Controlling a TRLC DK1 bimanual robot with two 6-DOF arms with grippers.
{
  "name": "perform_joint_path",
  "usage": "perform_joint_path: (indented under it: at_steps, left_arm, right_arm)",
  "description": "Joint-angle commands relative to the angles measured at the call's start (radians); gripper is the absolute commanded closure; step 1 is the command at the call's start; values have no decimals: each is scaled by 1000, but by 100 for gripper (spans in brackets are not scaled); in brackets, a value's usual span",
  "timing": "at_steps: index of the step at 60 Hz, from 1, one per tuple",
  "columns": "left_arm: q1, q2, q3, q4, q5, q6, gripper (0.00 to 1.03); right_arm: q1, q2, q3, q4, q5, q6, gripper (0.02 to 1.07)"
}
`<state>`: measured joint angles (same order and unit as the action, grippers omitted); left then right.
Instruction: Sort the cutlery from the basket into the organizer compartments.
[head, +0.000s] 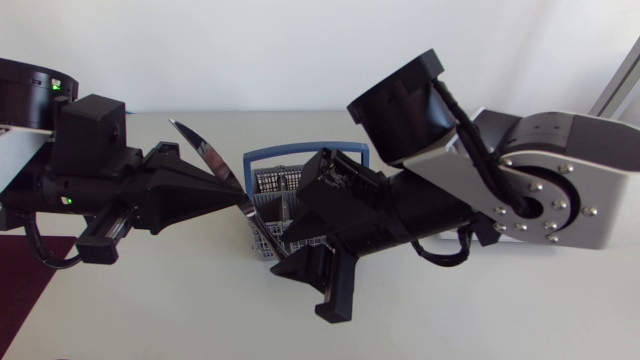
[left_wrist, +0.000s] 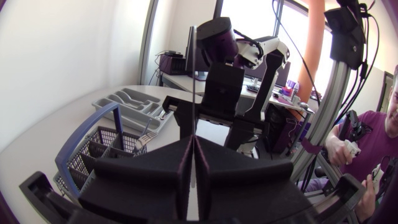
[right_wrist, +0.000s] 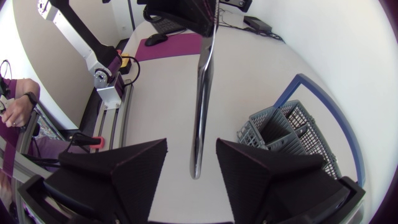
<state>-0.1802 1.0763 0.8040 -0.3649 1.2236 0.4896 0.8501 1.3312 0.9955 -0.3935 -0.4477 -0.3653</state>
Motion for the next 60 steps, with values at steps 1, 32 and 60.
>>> perform_joint_path:
  at_steps: [1,32,60]
  left_arm:
    - [-10,14,11,15,31,-20,100]
    - [-25,19,20,15,43,-43,100]
    - [-39,19,14,15,43,-51,100]
  right_arm:
    - [7,26,26,-16,-16,20,68]
    - [7,57,25,-33,-72,35,101]
    - [1,39,26,-25,-80,45,67]
